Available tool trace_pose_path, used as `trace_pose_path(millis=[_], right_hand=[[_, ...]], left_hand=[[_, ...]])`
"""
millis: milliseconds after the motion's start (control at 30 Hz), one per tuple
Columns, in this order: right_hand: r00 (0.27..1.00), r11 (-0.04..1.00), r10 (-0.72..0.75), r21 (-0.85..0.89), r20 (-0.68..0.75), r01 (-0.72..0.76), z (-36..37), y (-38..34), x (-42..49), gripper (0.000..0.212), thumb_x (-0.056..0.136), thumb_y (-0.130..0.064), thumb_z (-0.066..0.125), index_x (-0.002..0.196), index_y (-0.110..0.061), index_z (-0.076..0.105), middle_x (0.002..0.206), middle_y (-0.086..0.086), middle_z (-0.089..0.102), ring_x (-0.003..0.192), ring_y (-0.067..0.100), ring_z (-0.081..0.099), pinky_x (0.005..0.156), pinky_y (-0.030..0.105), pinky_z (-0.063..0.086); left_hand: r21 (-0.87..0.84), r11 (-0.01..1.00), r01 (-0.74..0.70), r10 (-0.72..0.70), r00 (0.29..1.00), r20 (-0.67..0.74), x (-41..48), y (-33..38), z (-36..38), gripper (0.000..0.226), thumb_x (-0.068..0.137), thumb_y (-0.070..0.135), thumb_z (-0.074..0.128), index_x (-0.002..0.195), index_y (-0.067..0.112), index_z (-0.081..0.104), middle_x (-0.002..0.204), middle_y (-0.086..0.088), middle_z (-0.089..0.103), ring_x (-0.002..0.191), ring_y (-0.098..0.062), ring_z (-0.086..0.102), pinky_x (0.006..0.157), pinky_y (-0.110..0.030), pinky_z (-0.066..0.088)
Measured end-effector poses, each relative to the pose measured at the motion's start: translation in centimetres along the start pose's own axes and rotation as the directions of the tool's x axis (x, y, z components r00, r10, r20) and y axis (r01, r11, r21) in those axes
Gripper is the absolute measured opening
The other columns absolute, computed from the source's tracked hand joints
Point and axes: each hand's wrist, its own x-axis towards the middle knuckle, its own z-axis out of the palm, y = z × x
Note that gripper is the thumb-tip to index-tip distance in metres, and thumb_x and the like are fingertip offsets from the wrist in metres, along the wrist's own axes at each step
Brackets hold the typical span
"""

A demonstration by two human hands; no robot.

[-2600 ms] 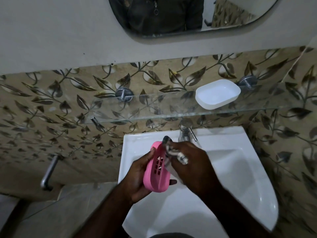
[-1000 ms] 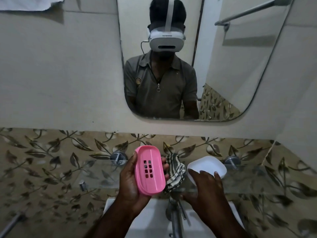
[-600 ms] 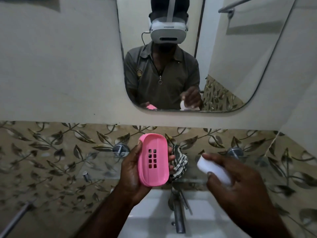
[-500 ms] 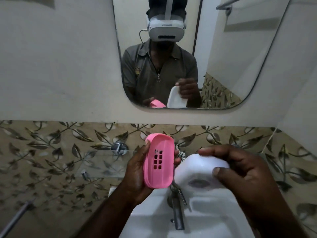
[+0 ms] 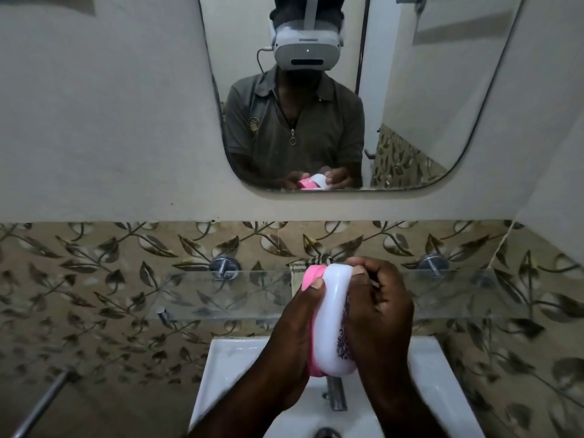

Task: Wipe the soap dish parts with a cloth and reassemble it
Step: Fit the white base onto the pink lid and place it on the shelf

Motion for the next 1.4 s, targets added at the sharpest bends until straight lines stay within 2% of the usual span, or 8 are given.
trace_pose_path(millis=[167,400,633,933,1067,1200,1300,1400], right_hand=[[0.936,0.984,0.178,-0.036,0.302,-0.176,-0.1,-0.6,-2.0,0.072,0.074,-0.069,0.06,0.137,-0.035,0.05,0.138,-0.021,0.052,0.126,-0.006,0.048,0.104,0.028,0.045],[0.855,0.935,0.239,0.129,0.461,-0.331,-1.2,-1.1,-1.0,0.067,0.074,-0.037,0.071,0.138,-0.035,0.05,0.14,-0.015,0.054,0.127,0.007,0.052,0.105,0.046,0.046],[0.934,0.982,0.11,0.108,0.34,-0.155,0.9,-1.0,-3.6,0.063,0.083,-0.044,0.061,0.142,-0.036,0.039,0.148,-0.017,0.044,0.137,0.001,0.039,0.113,0.042,0.036],[0.859,0.959,0.147,0.142,0.49,-0.244,3.1,0.0,-4.7,0.063,0.084,-0.051,0.053,0.143,-0.041,0.032,0.153,-0.022,0.033,0.141,-0.004,0.029,0.118,0.042,0.028],[0.844,0.963,0.152,0.114,0.514,-0.243,4.2,0.0,-4.8,0.062,0.088,-0.043,0.051,0.145,-0.037,0.029,0.154,-0.02,0.032,0.141,-0.004,0.027,0.119,0.041,0.026],[0.785,0.982,0.098,0.066,0.612,-0.175,4.8,-0.3,-4.6,0.083,0.076,-0.053,0.066,0.147,-0.036,0.025,0.157,-0.01,0.028,0.142,0.003,0.029,0.116,0.037,0.031],[0.719,0.997,-0.076,0.075,0.691,0.034,5.2,0.3,-4.9,0.094,0.07,-0.053,0.076,0.146,-0.021,0.031,0.162,0.0,0.013,0.147,0.01,0.019,0.115,0.03,0.031],[0.672,0.994,-0.092,0.025,0.735,0.109,6.4,0.9,-4.7,0.092,0.07,-0.05,0.08,0.145,-0.035,0.029,0.159,-0.012,0.009,0.147,0.003,0.015,0.116,0.027,0.028]], left_hand=[[-0.033,0.995,-0.093,0.091,0.995,-0.051,-0.2,0.3,0.4,0.049,0.083,0.052,0.051,0.115,0.02,0.07,0.115,-0.011,0.071,0.107,-0.027,0.068,0.081,-0.036,0.059],[-0.132,0.982,-0.134,0.122,0.988,-0.093,-0.3,0.1,0.2,0.05,0.09,0.055,0.039,0.105,0.024,0.075,0.112,-0.011,0.072,0.102,-0.026,0.07,0.07,-0.032,0.059],[-0.054,0.992,-0.117,0.109,0.986,-0.127,-0.8,0.4,0.5,0.058,0.092,0.055,0.038,0.123,0.014,0.064,0.118,-0.012,0.07,0.11,-0.024,0.066,0.085,-0.029,0.057],[-0.254,0.963,-0.086,0.041,0.983,-0.177,-1.7,1.2,-1.6,0.052,0.095,0.048,0.042,0.12,0.009,0.067,0.121,-0.013,0.068,0.111,-0.023,0.065,0.089,-0.031,0.054],[-0.191,0.975,-0.11,0.059,0.965,-0.254,-1.7,1.2,-2.5,0.054,0.096,0.05,0.039,0.124,0.01,0.063,0.121,-0.01,0.068,0.113,-0.02,0.064,0.095,-0.031,0.05],[-0.225,0.97,-0.094,0.019,0.95,-0.313,-1.3,2.2,-4.9,0.058,0.095,0.053,0.04,0.119,0.007,0.065,0.113,-0.021,0.07,0.098,-0.031,0.07,0.076,-0.038,0.06],[-0.312,0.948,-0.063,-0.028,0.96,-0.277,-0.8,4.0,-7.5,0.058,0.091,0.052,0.045,0.1,0.002,0.074,0.102,-0.025,0.072,0.085,-0.035,0.072,0.065,-0.041,0.059],[-0.214,0.972,-0.1,0.012,0.925,-0.379,-0.1,5.1,-9.6,0.046,0.095,0.039,0.049,0.102,-0.001,0.071,0.094,-0.024,0.073,0.078,-0.033,0.073,0.059,-0.038,0.058]])
